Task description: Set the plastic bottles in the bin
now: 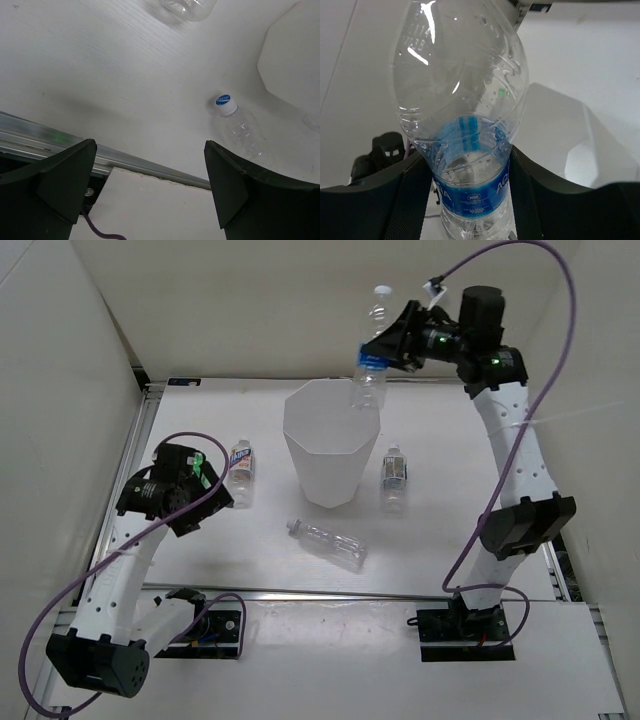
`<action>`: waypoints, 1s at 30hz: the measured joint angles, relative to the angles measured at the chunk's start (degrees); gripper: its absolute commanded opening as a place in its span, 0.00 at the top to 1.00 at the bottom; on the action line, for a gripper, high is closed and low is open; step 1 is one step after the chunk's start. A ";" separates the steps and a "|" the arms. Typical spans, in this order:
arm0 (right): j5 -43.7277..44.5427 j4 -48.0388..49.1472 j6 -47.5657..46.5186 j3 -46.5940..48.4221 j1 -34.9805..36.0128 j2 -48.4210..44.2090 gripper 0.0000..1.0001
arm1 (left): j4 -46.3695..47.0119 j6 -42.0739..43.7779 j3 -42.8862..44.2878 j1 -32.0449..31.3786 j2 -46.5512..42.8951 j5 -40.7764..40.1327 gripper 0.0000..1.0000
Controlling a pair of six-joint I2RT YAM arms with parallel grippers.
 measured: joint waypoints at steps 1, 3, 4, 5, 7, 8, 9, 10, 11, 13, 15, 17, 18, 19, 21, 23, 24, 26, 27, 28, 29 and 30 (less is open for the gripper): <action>0.02 0.00 -1.03 -0.22 1.73 0.50 0.42 | -0.22 0.17 -0.04 0.00 -0.44 0.02 0.00; 0.28 -0.39 -3.06 -0.31 4.72 1.53 0.42 | -0.28 0.44 -0.04 0.00 -1.20 0.02 0.00; 0.74 -0.63 -3.93 -0.31 5.97 1.90 0.40 | -0.42 0.61 -0.04 0.00 -1.64 0.02 0.00; 1.36 -1.05 -4.94 -0.28 7.15 2.43 0.36 | -0.59 0.79 -0.04 0.00 -2.01 0.02 0.00; 2.82 -2.08 -6.69 -0.26 9.07 3.39 0.28 | -1.14 1.09 -0.04 0.00 -2.91 0.02 0.00; 3.87 -2.75 -7.65 -0.22 9.81 3.80 0.28 | -1.42 1.27 -0.09 0.00 -3.30 0.02 0.00; 4.87 -3.41 -8.52 -0.22 10.29 4.11 0.27 | -1.64 1.55 -0.15 0.00 -3.72 0.09 0.00; 5.90 -4.02 -9.49 -0.22 10.73 4.39 0.21 | -1.77 1.81 -0.17 0.00 -4.09 0.26 0.00; 6.80 -4.46 -10.12 -0.22 11.04 4.55 0.17 | -1.73 2.10 -0.24 0.00 -4.50 0.57 0.00; 8.79 -5.35 -11.54 -0.22 11.28 4.59 0.07 | -1.73 2.45 -0.24 0.00 -5.07 1.14 0.00; 10.97 -6.36 -12.94 -0.13 11.28 4.55 0.01 | -1.73 2.69 -0.24 0.00 -5.68 1.51 0.00; 13.27 -7.23 -14.10 -0.11 11.26 4.42 0.00 | -1.73 2.89 -0.24 0.00 -6.23 1.68 0.00; 15.10 -7.69 -14.56 -0.11 11.21 4.22 0.00 | -1.68 2.95 -0.35 0.00 -6.45 1.73 0.00; 17.11 -8.04 -14.88 -0.11 11.15 3.78 0.00 | -1.70 2.99 -0.46 0.00 -6.60 1.79 0.00; 22.29 -8.63 -15.15 -1.25 10.75 1.60 0.00 | -1.73 3.02 -1.01 0.00 -6.93 1.95 0.00; 28.33 -8.68 -14.73 -5.35 9.53 -3.10 0.00 | -1.79 3.06 -1.36 0.00 -6.93 2.12 0.00; 31.43 -8.26 -14.27 -8.28 8.48 -5.97 0.00 | -1.68 3.10 -1.60 0.00 -6.93 2.14 0.00; 35.63 -7.85 -13.03 -14.97 5.07 -11.82 0.00 | -1.68 3.15 -2.08 0.00 -6.95 2.19 0.00; 36.70 -7.96 -12.31 -18.12 2.67 -14.27 0.00 | -1.55 3.15 -2.32 0.00 -6.95 2.27 0.00; 37.09 -8.31 -11.82 -20.50 0.20 -15.85 0.00 | -1.27 3.15 -2.71 0.00 -7.06 2.40 0.00; 37.53 -8.33 -11.30 -23.19 -2.38 -16.96 0.00 | -1.25 3.13 -3.10 0.00 -7.17 2.54 0.00; 37.75 -8.46 -10.86 -25.81 -4.66 -17.46 0.00 | -1.18 3.10 -3.45 0.00 -7.26 2.60 0.00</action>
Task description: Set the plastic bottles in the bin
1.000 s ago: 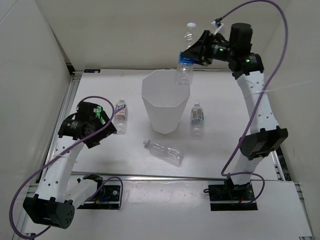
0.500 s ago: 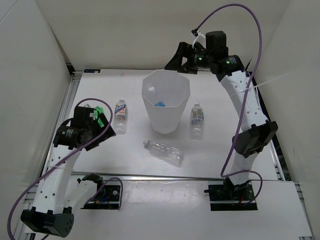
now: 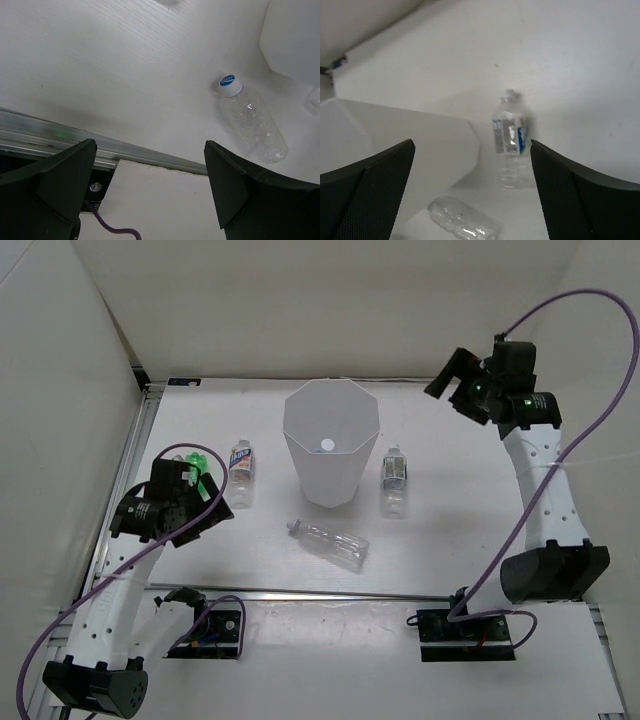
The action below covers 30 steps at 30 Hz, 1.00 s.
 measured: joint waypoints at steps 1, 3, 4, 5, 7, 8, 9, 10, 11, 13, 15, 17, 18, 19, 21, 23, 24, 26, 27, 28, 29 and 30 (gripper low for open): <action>0.07 -0.26 0.31 -2.71 -1.79 0.07 0.00 | 0.04 0.00 -0.35 0.00 -0.11 0.04 0.00; -0.76 -0.50 0.42 -8.00 -3.15 1.62 0.00 | 0.17 -0.17 -0.96 0.00 -0.31 0.11 0.00; -1.64 -0.81 0.39 -10.51 -3.21 3.13 0.00 | 0.17 -0.20 -1.20 0.00 -0.37 0.17 0.00; -2.67 -1.42 0.39 -12.59 -3.08 5.16 0.00 | 0.28 -0.22 -1.49 0.00 -0.44 0.24 0.00; -4.61 -2.47 0.37 -14.99 -2.71 9.51 0.00 | 0.59 -0.44 -2.16 0.00 -0.50 0.46 0.00; -5.40 -2.82 0.33 -15.39 -2.47 11.26 0.00 | 0.55 -0.59 -2.34 0.00 -0.50 0.59 0.00; -6.29 -3.04 0.33 -15.45 -2.36 13.09 0.00 | 0.61 -0.72 -2.47 0.00 -0.50 0.68 0.00; -7.21 -3.04 0.13 -15.45 -1.92 14.91 0.00 | 0.59 -0.90 -2.47 0.00 -0.50 0.85 0.00; -7.56 -3.15 -0.13 -15.30 -1.51 16.26 0.00 | 0.68 -1.07 -2.47 0.00 -0.50 1.03 0.00; -7.41 -4.59 -0.70 -13.44 -0.35 19.89 0.00 | 0.87 -1.38 -2.47 0.00 -0.55 1.29 0.00; -7.13 -5.66 -1.84 -10.23 1.36 24.13 0.00 | 1.07 -1.68 -2.47 0.00 -0.55 1.49 0.00; -6.71 -6.38 -2.89 -7.10 2.93 27.63 0.00 | 1.11 -1.92 -2.47 0.00 -0.55 1.57 0.00; -6.60 -6.60 -3.39 -5.55 3.74 29.27 0.00 | 1.07 -2.10 -2.45 0.00 -0.52 1.60 0.00; -6.40 -6.88 -3.76 -4.37 4.50 30.45 0.00 | 1.03 -2.16 -2.43 0.00 -0.52 1.64 0.00; -5.97 -7.32 -4.48 -2.49 5.79 32.37 0.00 | 0.68 -2.27 -2.16 0.00 -0.48 1.64 0.00; -5.57 -7.93 -4.83 -1.46 6.58 33.73 0.00 | -0.07 -2.56 -1.64 0.00 -0.46 1.60 0.00; -5.38 -8.09 -4.90 -1.25 6.84 34.25 0.00 | -0.37 -2.62 -1.44 0.00 -0.50 1.60 0.00; -4.72 -8.37 -5.07 -1.16 7.23 35.36 0.01 | -1.33 -2.97 -0.98 0.00 -0.66 1.46 0.00; -4.35 -8.52 -5.11 -1.16 7.32 35.95 0.04 | -1.86 -3.19 -0.83 0.00 -0.83 1.42 0.00; -4.04 -8.70 -5.18 -1.16 7.45 36.65 0.06 | -2.23 -3.45 -0.81 0.00 -1.25 1.38 0.00; -3.76 -8.90 -5.40 -1.16 7.52 37.33 0.10 | -2.64 -3.67 -0.81 0.00 -1.60 1.38 0.00; -3.52 -9.03 -5.66 -1.16 7.56 37.90 0.20 | -3.21 -3.93 -0.81 0.00 -2.12 1.38 0.00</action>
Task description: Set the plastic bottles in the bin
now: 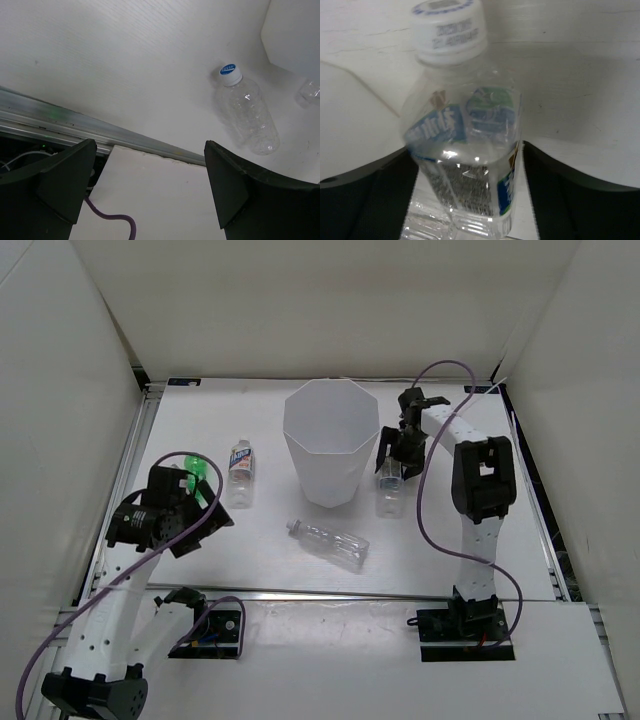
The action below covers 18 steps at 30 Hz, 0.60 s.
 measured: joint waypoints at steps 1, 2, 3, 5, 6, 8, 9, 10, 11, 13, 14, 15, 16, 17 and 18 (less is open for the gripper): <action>0.31 -0.15 -0.31 0.00 0.02 0.63 0.25 | -0.63 -0.20 0.00 0.00 -0.57 0.00 0.00; 0.48 -0.31 -0.37 0.00 0.02 1.03 0.32 | -1.03 -0.33 0.00 0.00 -1.05 -0.02 0.00; 0.63 -0.42 -0.44 0.00 0.02 1.31 0.43 | -1.42 -0.39 -0.02 0.00 -1.57 -0.02 0.00; 1.16 -0.46 -0.68 0.00 0.02 1.22 0.49 | -2.10 -0.61 -0.02 0.00 -2.43 -0.02 0.00; 1.33 -0.46 -0.52 0.00 0.02 1.22 0.50 | -2.25 -0.70 -0.02 0.00 -2.67 -0.02 0.00; 2.23 -0.50 -0.55 -0.02 0.02 1.05 0.53 | -2.56 -0.76 -0.07 0.00 -2.86 -0.02 0.00; 2.86 -0.66 -0.55 -0.02 -0.07 0.87 0.56 | -2.54 -0.79 -0.13 0.00 -2.82 -0.02 0.00; 3.58 -1.01 -0.59 0.00 -0.09 0.59 0.56 | -2.49 -0.79 -0.15 0.00 -2.67 -0.02 0.00; 4.17 -1.55 -0.61 0.02 -0.24 0.15 0.57 | -2.25 -0.76 -0.20 0.00 -2.45 0.00 0.00; 4.92 -3.80 -0.55 1.05 -0.98 -1.07 0.57 | -1.36 -0.74 -0.44 0.00 -1.90 0.04 0.00; 5.27 -4.52 -0.55 2.03 -1.75 -2.16 0.55 | -0.81 -0.72 -0.57 0.00 -1.51 0.07 0.00; 5.20 -4.92 -0.57 3.15 -2.67 -3.63 0.53 | -0.04 -0.70 -0.74 0.00 -1.07 0.13 0.00; 4.87 -4.96 -0.66 4.42 -3.89 -5.60 0.53 | 0.83 -0.68 -1.03 0.00 -0.59 0.28 0.00; 3.91 -4.92 -0.70 6.05 -5.38 -7.89 0.53 | 1.64 -0.57 -1.36 0.00 -0.11 0.44 0.00; 2.82 -4.81 -0.66 8.09 -7.06 -10.32 0.53 | 2.43 -0.50 -1.70 0.00 0.52 0.63 0.00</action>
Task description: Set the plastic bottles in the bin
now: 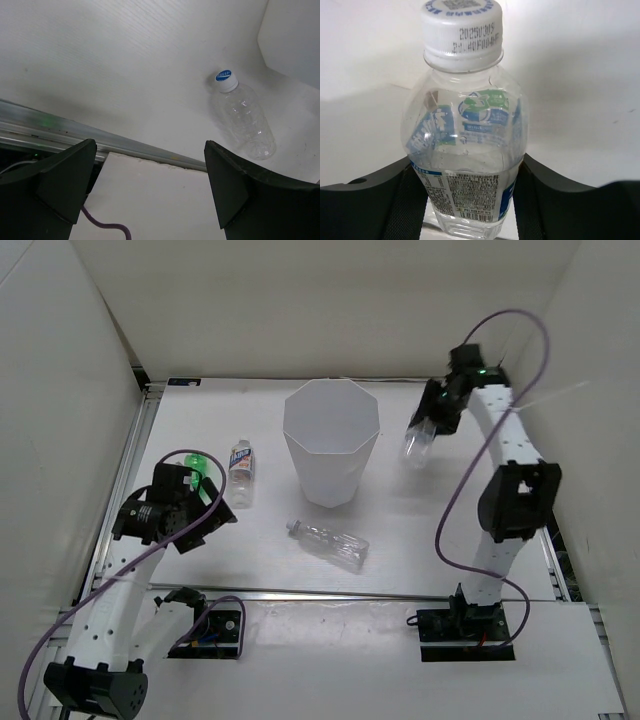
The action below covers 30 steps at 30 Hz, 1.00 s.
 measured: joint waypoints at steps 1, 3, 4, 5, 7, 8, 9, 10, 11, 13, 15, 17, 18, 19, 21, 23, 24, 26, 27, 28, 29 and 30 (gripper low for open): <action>-1.33 0.11 0.26 2.19 -1.73 -2.21 0.53 | 0.83 0.13 -0.31 0.00 0.66 0.22 0.00; -5.51 2.19 1.33 7.06 -5.84 -7.26 0.51 | 2.12 0.31 -0.70 0.00 1.97 0.74 0.00; -7.19 3.80 1.81 8.31 -7.72 -9.60 0.49 | 2.49 0.39 -0.72 0.00 2.49 1.01 0.00; -9.46 6.05 2.58 9.16 -9.73 -12.44 0.49 | 2.99 0.48 -0.76 0.00 2.97 1.33 0.00; -14.14 9.44 4.04 10.10 -12.00 -16.68 0.48 | 3.96 0.83 -0.76 0.00 3.52 1.68 0.00; -16.48 10.99 4.68 10.60 -12.26 -18.08 0.48 | 4.17 0.87 -0.76 0.00 3.65 1.79 0.00; -19.63 13.20 5.99 10.93 -12.09 -19.06 0.48 | 4.39 1.03 -0.76 0.00 3.65 1.88 0.00; -22.73 15.28 7.10 11.26 -11.65 -19.43 0.47 | 4.55 1.14 -0.76 0.00 3.63 1.97 0.00; -26.05 17.53 8.46 11.58 -10.75 -19.41 0.47 | 4.68 1.36 -0.76 0.00 3.63 2.01 0.00; -31.30 20.96 10.47 12.74 -8.11 -18.05 0.43 | 4.87 1.57 -0.76 0.00 3.65 2.01 0.00; -33.68 23.15 10.93 13.55 -4.39 -16.06 0.40 | 4.92 1.84 -0.74 0.00 3.63 2.01 0.00; -34.69 24.02 10.73 14.03 0.26 -13.68 0.40 | 4.83 2.08 -0.74 0.00 3.63 2.01 0.00; -35.06 24.15 10.67 14.53 2.27 -12.31 0.40 | 4.79 2.19 -0.74 0.00 3.61 2.01 0.00; -35.36 24.20 10.62 15.13 4.28 -10.88 0.40 | 4.76 2.32 -0.74 0.00 3.61 2.01 0.00; -35.52 24.22 10.54 16.59 7.37 -8.20 0.39 | 4.42 2.36 -0.74 0.00 3.50 1.99 0.00; -35.34 24.17 10.43 18.34 9.64 -5.77 0.34 | 3.93 2.38 -0.74 0.00 3.19 1.97 0.00; -35.12 24.20 10.14 19.06 10.58 -4.90 0.28 | 3.65 2.38 -0.74 0.00 2.84 1.97 0.00; -34.45 24.24 9.11 19.58 12.17 -4.26 0.24 | 3.28 2.40 -0.74 0.00 2.21 1.97 0.00; -34.18 24.22 8.74 19.58 12.85 -4.26 0.18 | 3.19 2.40 -0.74 0.00 1.88 1.95 0.00; -34.01 24.22 8.28 19.76 13.49 -4.26 0.12 | 3.06 2.40 -0.74 0.00 1.64 1.90 0.00; -33.66 24.41 7.61 19.93 14.03 -4.26 0.06 | 2.91 2.40 -0.74 0.00 1.46 1.84 0.00; -33.27 24.50 7.13 20.00 14.38 -4.39 0.00 | 2.78 2.40 -0.74 0.00 1.31 1.77 0.00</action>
